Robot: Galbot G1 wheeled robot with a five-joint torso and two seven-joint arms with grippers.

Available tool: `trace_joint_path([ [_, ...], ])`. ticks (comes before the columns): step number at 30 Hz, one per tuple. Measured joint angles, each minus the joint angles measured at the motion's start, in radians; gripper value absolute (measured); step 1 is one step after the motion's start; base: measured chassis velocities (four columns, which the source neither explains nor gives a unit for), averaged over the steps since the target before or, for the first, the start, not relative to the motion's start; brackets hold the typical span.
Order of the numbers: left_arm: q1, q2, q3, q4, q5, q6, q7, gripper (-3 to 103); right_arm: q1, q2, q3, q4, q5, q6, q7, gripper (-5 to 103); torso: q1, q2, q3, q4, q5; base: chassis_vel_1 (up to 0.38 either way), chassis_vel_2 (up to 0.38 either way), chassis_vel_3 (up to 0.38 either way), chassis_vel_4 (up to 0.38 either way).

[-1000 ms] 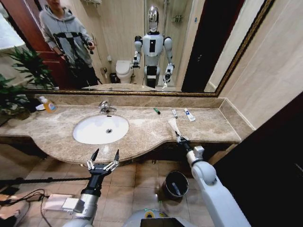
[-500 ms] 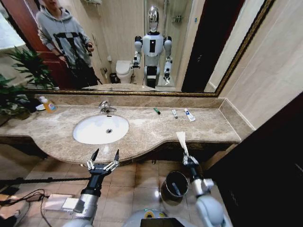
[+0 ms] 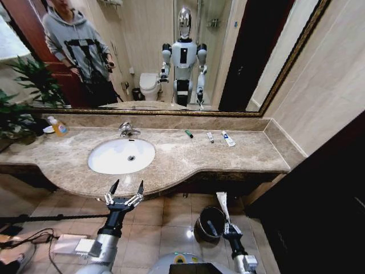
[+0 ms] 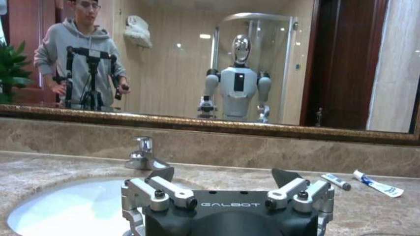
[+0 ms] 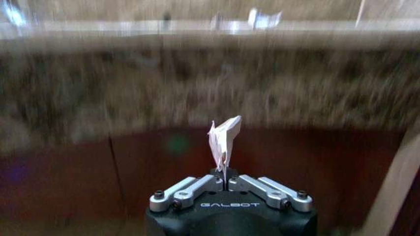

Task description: Pick up the trash from the sink and place it in the trash bin.

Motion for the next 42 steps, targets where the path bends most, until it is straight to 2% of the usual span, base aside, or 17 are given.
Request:
trace_joint_path([
  [6,0.000,0.000,0.000,0.000,0.000,0.000,0.000,100,0.077,-0.002,-0.011,-0.107,-0.039,-0.064,-0.033,0,0.000,0.000,0.000,0.0001,-0.0003,0.000,0.000,0.000,0.000],
  [8,0.000,0.000,0.000,0.000,0.000,0.000,0.000,100,0.131,-0.001,-0.021,-0.173,-0.026,-0.134,-0.052,0,0.000,0.000,0.000,0.0001,-0.0001,0.000,0.000,0.000,0.000],
  [9,0.000,0.000,0.000,0.000,0.000,0.000,0.000,100,0.153,-0.001,-0.022,-0.205,-0.025,-0.145,-0.057,0,0.000,0.000,0.000,0.0000,-0.0003,0.000,0.000,0.000,0.000],
  [16,0.000,0.000,0.000,0.000,0.000,0.000,0.000,100,0.292,0.005,-0.022,-0.428,-0.045,-0.148,-0.079,0,0.000,0.000,0.000,0.0001,-0.0001,0.000,0.000,0.000,0.000],
  [21,0.000,0.000,0.000,0.000,0.000,0.000,0.000,100,0.371,0.009,-0.021,-0.575,-0.028,-0.194,-0.100,0,0.000,0.000,0.000,0.0000,-0.0002,0.000,0.000,0.000,0.000],
  [23,0.000,0.000,0.000,0.000,0.000,0.000,0.000,100,0.455,0.018,-0.019,-0.718,-0.014,-0.217,-0.109,0,0.000,0.000,0.000,0.0001,0.0001,0.000,0.000,0.000,0.000],
  [29,0.000,0.000,0.000,0.000,0.000,0.000,0.000,100,0.566,0.023,-0.017,-0.869,-0.020,-0.259,-0.127,0,0.000,0.000,0.000,0.0001,-0.0001,0.000,0.000,0.000,0.000],
  [37,0.000,0.000,0.000,0.000,0.000,0.000,0.000,100,0.695,0.030,-0.021,-1.053,-0.072,-0.262,-0.133,0,0.000,0.000,0.000,0.0001,-0.0002,0.000,0.000,0.000,0.000],
  [42,0.000,0.000,0.000,0.000,0.000,0.000,0.000,100,0.717,0.031,-0.021,-1.094,-0.087,-0.260,-0.140,0,0.000,0.000,0.000,0.0001,-0.0002,0.000,0.000,0.000,0.000],
])
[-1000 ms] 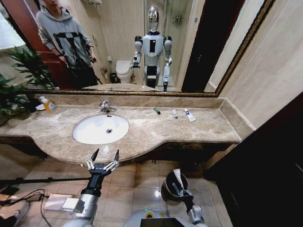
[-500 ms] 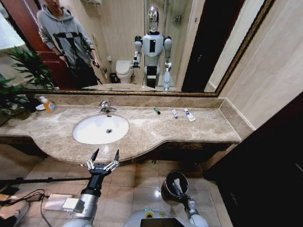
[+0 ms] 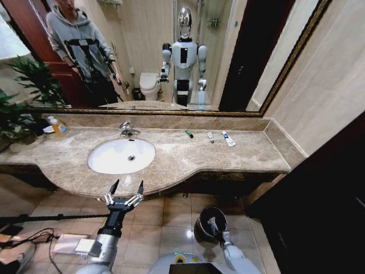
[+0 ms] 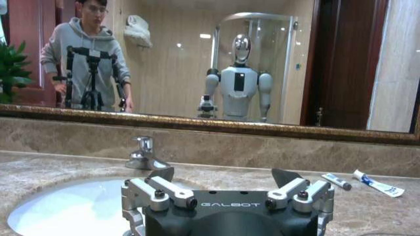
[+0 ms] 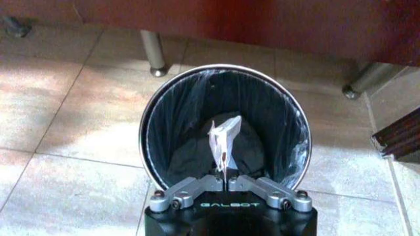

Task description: Pick up the trash from the sink and place it in the trash bin.

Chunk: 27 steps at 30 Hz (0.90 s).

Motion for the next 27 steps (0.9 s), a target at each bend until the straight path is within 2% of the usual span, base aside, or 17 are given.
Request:
trace_joint_path([
  [4,0.000,0.000,0.000,0.000,0.000,0.000,0.000,100,0.016,-0.001,0.000,-0.025,-0.016,0.001,-0.001,0,0.000,0.000,0.000,0.0000,0.0000,0.000,0.000,0.000,0.000],
  [5,0.000,0.000,0.000,0.000,0.000,0.000,0.000,100,0.020,-0.001,0.000,-0.030,-0.019,0.000,-0.002,-3,0.000,0.000,0.000,0.0000,0.0000,0.000,0.000,0.000,0.000],
  [7,0.000,0.000,0.000,0.000,0.000,0.000,0.000,100,0.027,-0.001,0.000,-0.035,-0.024,-0.002,-0.002,8,0.000,0.000,0.000,0.0000,0.0001,0.000,0.000,0.000,0.000],
  [9,0.000,0.000,0.000,0.000,0.000,0.000,0.000,100,0.030,-0.001,-0.001,-0.037,-0.028,-0.002,-0.002,8,0.000,0.000,0.000,0.0000,0.0000,0.000,0.000,0.000,0.000],
  [11,0.000,0.000,0.000,0.000,0.000,0.000,0.000,100,0.032,-0.001,-0.001,-0.037,-0.031,-0.003,-0.002,18,0.000,0.000,0.000,0.0000,0.0000,0.000,0.000,0.000,0.000],
  [12,0.000,0.000,0.000,0.000,0.000,0.000,0.000,100,0.032,-0.001,-0.001,-0.037,-0.031,-0.003,-0.002,18,0.000,0.000,0.000,0.0000,0.0000,0.000,0.000,0.000,0.000],
  [14,0.000,0.000,0.000,0.000,0.000,0.000,0.000,100,0.032,-0.001,-0.001,-0.035,-0.032,-0.004,-0.001,28,0.000,0.000,0.000,0.0000,0.0001,0.000,0.000,0.000,0.000],
  [15,0.000,0.000,0.000,0.000,0.000,0.000,0.000,100,0.032,-0.001,-0.001,-0.035,-0.032,-0.004,-0.001,28,0.000,0.000,0.000,0.0000,0.0001,0.000,0.000,0.000,0.000],
  [17,0.000,0.000,0.000,0.000,0.000,0.000,0.000,100,0.027,-0.001,-0.001,-0.027,-0.034,-0.004,-0.001,40,0.000,0.000,0.000,0.0000,0.0000,0.000,0.000,0.000,0.000],
  [18,0.000,0.000,0.000,0.000,0.000,0.000,0.000,100,0.027,-0.001,-0.001,-0.027,-0.034,-0.004,-0.001,40,0.000,0.000,0.000,0.0000,0.0000,0.000,0.000,0.000,0.000],
  [19,0.000,0.000,0.000,0.000,0.000,0.000,0.000,100,0.022,-0.001,-0.001,-0.019,-0.034,-0.004,-0.001,45,0.000,0.000,0.000,0.0000,0.0001,0.000,0.000,0.000,0.000],
  [22,0.000,0.000,0.000,0.000,0.000,0.000,0.000,100,-0.006,-0.003,0.000,0.034,-0.032,-0.005,0.001,61,0.000,0.000,0.000,0.0000,0.0000,0.000,0.000,0.000,0.000],
  [23,0.000,0.000,0.000,0.000,0.000,0.000,0.000,100,-0.006,-0.003,0.000,0.034,-0.032,-0.005,0.001,61,0.000,0.000,0.000,0.0000,0.0000,0.000,0.000,0.000,0.000],
  [25,0.000,0.000,0.000,0.000,0.000,0.000,0.000,100,-0.031,-0.004,0.001,0.082,-0.031,-0.012,0.005,72,0.000,0.000,0.000,0.0000,0.0002,0.000,0.000,0.000,0.000],
  [26,0.000,0.000,0.000,0.000,0.000,0.000,0.000,100,-0.044,-0.006,0.003,0.106,-0.029,-0.018,0.007,72,0.000,0.000,0.000,0.0000,0.0001,0.000,0.000,0.000,0.000],
  [27,0.000,0.000,0.000,0.000,0.000,0.000,0.000,100,-0.057,-0.007,0.004,0.131,-0.026,-0.024,0.008,78,0.000,0.000,0.000,0.0000,0.0000,0.000,0.000,0.000,0.000],
])
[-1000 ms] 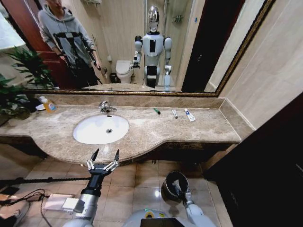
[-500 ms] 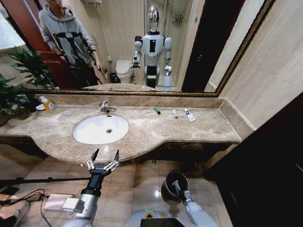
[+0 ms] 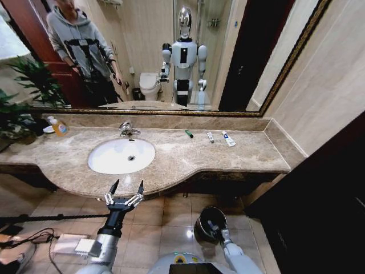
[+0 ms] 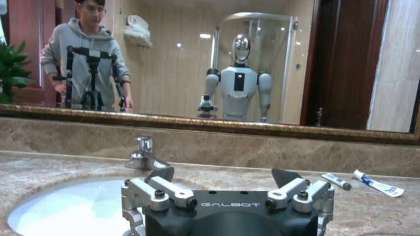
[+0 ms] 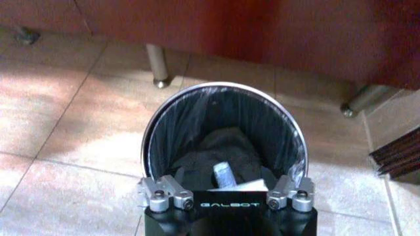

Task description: Pick up the trash from the sink and place it in the trash bin.

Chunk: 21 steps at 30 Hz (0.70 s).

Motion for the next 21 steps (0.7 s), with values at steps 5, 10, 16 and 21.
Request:
trace_joint_path([
  [5,0.000,0.000,0.000,0.000,0.000,0.000,0.000,100,-0.078,-0.008,0.005,0.130,0.013,-0.027,0.003,93,0.000,0.000,0.000,0.0000,0.0000,0.000,0.000,0.000,0.000],
  [10,0.000,0.000,0.000,0.000,0.000,0.000,0.000,100,-0.204,-0.014,0.022,0.324,0.046,-0.032,0.024,100,0.000,0.000,0.000,-0.0001,0.0001,0.000,0.000,0.000,0.000],
  [16,0.000,0.000,0.000,0.000,0.000,0.000,0.000,100,-0.383,-0.019,0.055,0.626,0.035,0.030,0.072,100,0.000,0.000,0.000,0.0000,0.0000,0.000,0.000,0.000,0.000],
  [21,0.000,0.000,0.000,0.000,0.000,0.000,0.000,100,-0.523,-0.008,0.100,0.851,0.052,0.041,0.091,100,0.000,0.000,0.000,-0.0001,-0.0001,0.000,0.000,0.000,0.000],
])
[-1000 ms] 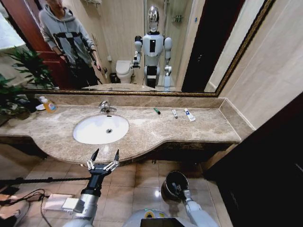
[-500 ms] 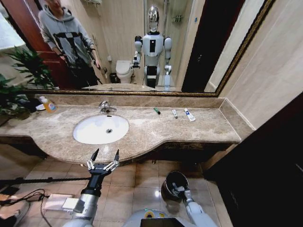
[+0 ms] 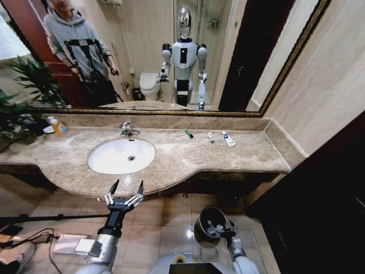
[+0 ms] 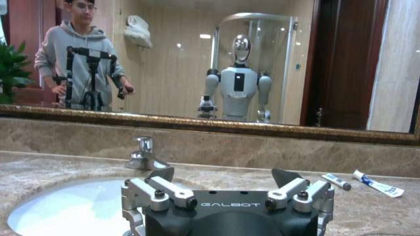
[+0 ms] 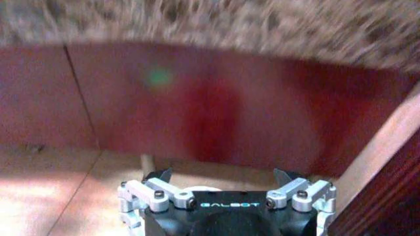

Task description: Pick up the trash from the sink and place it in the trash bin.

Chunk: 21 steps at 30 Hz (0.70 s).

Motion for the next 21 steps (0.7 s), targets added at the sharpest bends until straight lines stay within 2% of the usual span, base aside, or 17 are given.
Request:
trace_joint_path([
  [1,0.000,0.000,0.000,0.000,0.000,0.000,0.000,100,0.000,0.000,0.000,0.000,0.000,0.000,0.000,100,0.000,0.000,0.000,0.0000,0.0000,0.000,0.000,0.000,0.000],
  [5,0.000,0.000,0.000,0.000,0.000,0.000,0.000,100,-0.147,0.012,0.033,0.235,0.031,0.007,0.013,100,0.000,0.000,0.000,-0.0001,-0.0001,0.000,0.000,0.000,0.000],
  [6,0.000,0.000,0.000,0.000,0.000,0.000,0.000,100,-0.147,0.012,0.033,0.235,0.031,0.007,0.013,100,0.000,0.000,0.000,-0.0001,-0.0001,0.000,0.000,0.000,0.000],
  [10,0.000,0.000,0.000,0.000,0.000,0.000,0.000,100,-0.237,0.031,0.044,0.460,0.078,-0.013,0.024,100,0.000,0.000,0.000,-0.0001,-0.0001,0.000,0.000,0.000,0.000],
  [12,0.000,0.000,0.000,0.000,0.000,0.000,0.000,100,-0.247,0.035,0.044,0.508,0.088,-0.022,0.029,100,0.000,0.000,0.000,0.0000,0.0000,0.000,0.000,0.000,0.000],
  [16,0.000,0.000,0.000,0.000,0.000,0.000,0.000,100,-0.245,0.044,0.041,0.620,0.101,-0.061,0.037,100,0.000,0.000,0.000,0.0000,0.0000,0.000,0.000,0.000,0.000],
  [21,0.000,0.000,0.000,0.000,0.000,0.000,0.000,100,-0.145,0.036,0.019,0.760,0.122,-0.197,0.055,100,0.000,0.000,0.000,-0.0001,-0.0001,0.000,0.000,0.000,0.000],
])
